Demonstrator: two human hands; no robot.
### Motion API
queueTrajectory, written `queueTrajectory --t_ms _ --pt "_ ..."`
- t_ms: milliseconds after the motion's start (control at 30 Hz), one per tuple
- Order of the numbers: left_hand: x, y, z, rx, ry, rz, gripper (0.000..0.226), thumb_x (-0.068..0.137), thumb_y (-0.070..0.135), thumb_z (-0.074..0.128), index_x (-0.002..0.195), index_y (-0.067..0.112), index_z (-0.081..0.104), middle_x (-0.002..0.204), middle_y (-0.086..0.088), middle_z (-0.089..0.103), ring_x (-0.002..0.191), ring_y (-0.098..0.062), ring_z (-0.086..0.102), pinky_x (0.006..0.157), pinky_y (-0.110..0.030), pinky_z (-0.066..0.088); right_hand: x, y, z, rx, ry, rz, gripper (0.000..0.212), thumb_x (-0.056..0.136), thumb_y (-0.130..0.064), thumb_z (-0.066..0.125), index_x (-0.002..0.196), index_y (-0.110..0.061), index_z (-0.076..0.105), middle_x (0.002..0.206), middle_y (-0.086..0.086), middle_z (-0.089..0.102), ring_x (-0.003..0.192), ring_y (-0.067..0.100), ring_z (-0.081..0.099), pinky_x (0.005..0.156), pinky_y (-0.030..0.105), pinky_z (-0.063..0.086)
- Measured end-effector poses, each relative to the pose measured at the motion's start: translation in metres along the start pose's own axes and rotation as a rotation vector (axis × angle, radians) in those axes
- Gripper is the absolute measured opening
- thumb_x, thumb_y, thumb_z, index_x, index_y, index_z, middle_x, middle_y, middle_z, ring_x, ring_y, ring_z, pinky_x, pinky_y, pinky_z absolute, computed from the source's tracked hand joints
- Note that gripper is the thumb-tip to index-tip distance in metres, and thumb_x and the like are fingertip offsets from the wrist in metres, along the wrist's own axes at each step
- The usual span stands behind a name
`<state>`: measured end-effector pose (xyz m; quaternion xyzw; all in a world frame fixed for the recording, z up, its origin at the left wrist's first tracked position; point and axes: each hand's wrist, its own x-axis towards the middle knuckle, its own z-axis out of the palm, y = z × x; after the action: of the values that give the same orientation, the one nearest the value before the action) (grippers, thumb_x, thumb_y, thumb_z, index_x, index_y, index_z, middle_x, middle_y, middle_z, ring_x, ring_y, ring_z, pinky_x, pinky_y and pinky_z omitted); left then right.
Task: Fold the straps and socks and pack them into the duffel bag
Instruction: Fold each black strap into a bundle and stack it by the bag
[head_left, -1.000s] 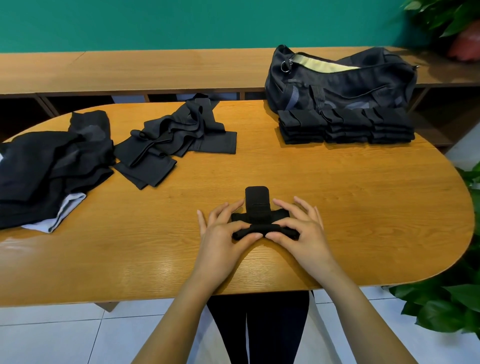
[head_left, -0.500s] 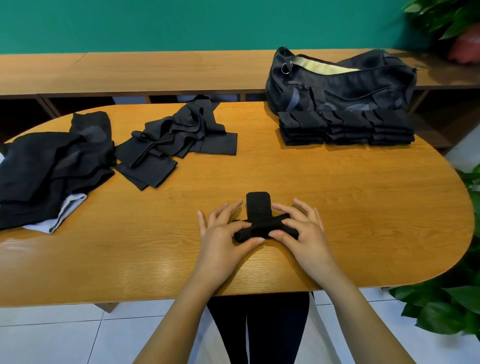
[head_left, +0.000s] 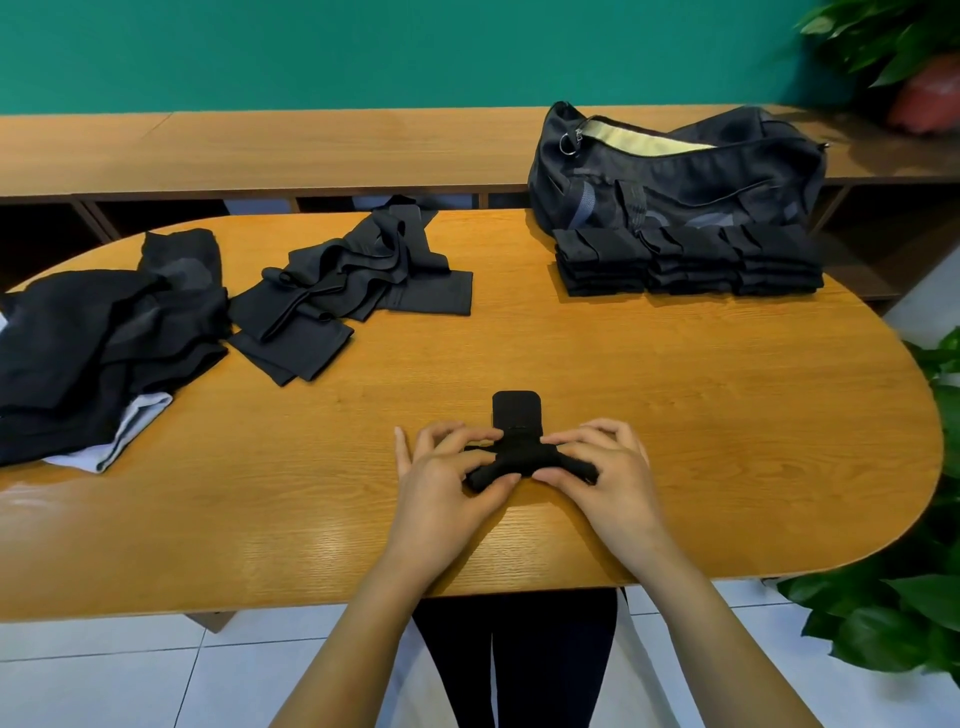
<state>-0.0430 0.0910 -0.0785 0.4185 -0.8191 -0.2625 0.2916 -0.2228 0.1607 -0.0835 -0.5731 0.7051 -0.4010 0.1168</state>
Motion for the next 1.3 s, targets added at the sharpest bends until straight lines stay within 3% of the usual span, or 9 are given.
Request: queueTrajectory --t_ms 167,267,433,633,733,867,1000,1200,1300 --pt "-0.001 0.000 0.000 -0.018 0.034 -0.009 0.024 0.083 0.043 0.067 0.103 0.031 0.074 0.107 0.031 0.061 0.118 -0.001 0.038 0.117 -0.053 -0.004 0.000 -0.003 0.000 -0.020 0.048 0.016 0.049 0.071 -0.062 0.056 0.099 -0.027 0.076 0.096 -0.032 0.054 0.104 0.003 0.039 0.101 0.036 0.031" --pt "-0.002 0.000 -0.001 -0.064 0.078 -0.036 0.030 0.083 0.047 0.059 0.101 0.027 0.073 0.100 0.018 0.065 0.111 -0.001 0.043 0.117 -0.054 0.002 -0.001 -0.005 -0.001 -0.005 0.040 0.144 0.052 0.071 -0.061 0.055 0.109 -0.029 0.072 0.096 -0.018 0.047 0.111 0.010 0.040 0.105 0.043 0.034" --pt "-0.002 -0.001 -0.002 -0.086 0.117 -0.122 0.031 0.088 0.043 0.057 0.117 0.034 0.059 0.092 0.011 0.064 0.103 -0.002 0.050 0.118 -0.050 0.012 -0.003 -0.010 -0.008 0.067 -0.019 0.214 0.080 0.074 -0.067 0.053 0.143 -0.056 0.014 0.108 -0.008 0.051 0.114 0.007 0.035 0.100 0.030 0.033" --pt "-0.002 -0.001 0.000 -0.104 0.135 -0.212 0.086 0.088 0.028 0.068 0.148 0.040 0.008 0.088 0.010 0.059 0.096 -0.002 0.053 0.119 -0.046 0.016 -0.001 -0.009 -0.003 -0.158 -0.025 0.082 0.092 0.087 -0.049 0.058 0.145 -0.041 -0.013 0.096 -0.017 0.046 0.100 0.003 0.039 0.109 0.034 0.027" --pt "-0.002 0.000 0.000 -0.078 0.152 -0.189 0.088 0.087 0.025 0.070 0.152 0.031 0.012 0.106 0.011 0.053 0.105 -0.007 0.046 0.112 -0.047 0.030 0.000 -0.006 -0.003 -0.175 -0.023 0.084 0.091 0.088 -0.048 0.059 0.147 -0.040 -0.011 0.092 -0.019 0.045 0.098 0.005 0.041 0.103 0.031 0.028" --pt "-0.001 0.000 0.000 -0.017 0.133 -0.122 0.044 0.094 0.023 0.059 0.135 0.033 0.048 0.149 0.008 0.034 0.133 -0.014 0.028 0.113 -0.047 0.029 -0.001 -0.005 -0.001 -0.251 -0.029 0.057 0.080 0.091 -0.053 0.051 0.151 -0.041 -0.001 0.119 -0.013 0.048 0.115 0.009 0.037 0.102 0.035 0.032" --pt "-0.002 -0.002 0.002 -0.016 0.121 -0.124 0.024 0.097 0.029 0.050 0.112 0.029 0.069 0.144 0.012 0.044 0.135 -0.017 0.030 0.114 -0.050 0.023 -0.003 -0.003 0.002 -0.288 -0.023 -0.072 0.056 0.098 -0.053 0.036 0.151 -0.038 0.025 0.149 -0.013 0.038 0.140 0.015 0.025 0.116 0.049 0.022" --pt "0.000 0.005 0.001 0.110 -0.018 -0.141 0.050 0.096 0.055 0.021 0.128 0.044 0.058 0.142 0.022 0.043 0.139 -0.009 0.022 0.117 -0.050 -0.013 -0.007 -0.006 0.002 -0.372 -0.108 -0.179 0.051 0.099 -0.054 0.028 0.143 -0.034 0.044 0.144 -0.018 0.045 0.140 0.007 0.029 0.119 0.042 0.008" --pt "0.002 0.008 0.000 0.199 -0.104 -0.141 0.058 0.091 0.063 0.011 0.137 0.049 0.045 0.151 0.024 0.031 0.143 -0.011 0.013 0.115 -0.054 -0.015 -0.006 -0.012 -0.001 -0.457 -0.216 -0.200 0.052 0.100 -0.053 0.021 0.146 -0.036 0.038 0.148 -0.020 0.042 0.141 -0.001 0.027 0.120 0.042 0.007"
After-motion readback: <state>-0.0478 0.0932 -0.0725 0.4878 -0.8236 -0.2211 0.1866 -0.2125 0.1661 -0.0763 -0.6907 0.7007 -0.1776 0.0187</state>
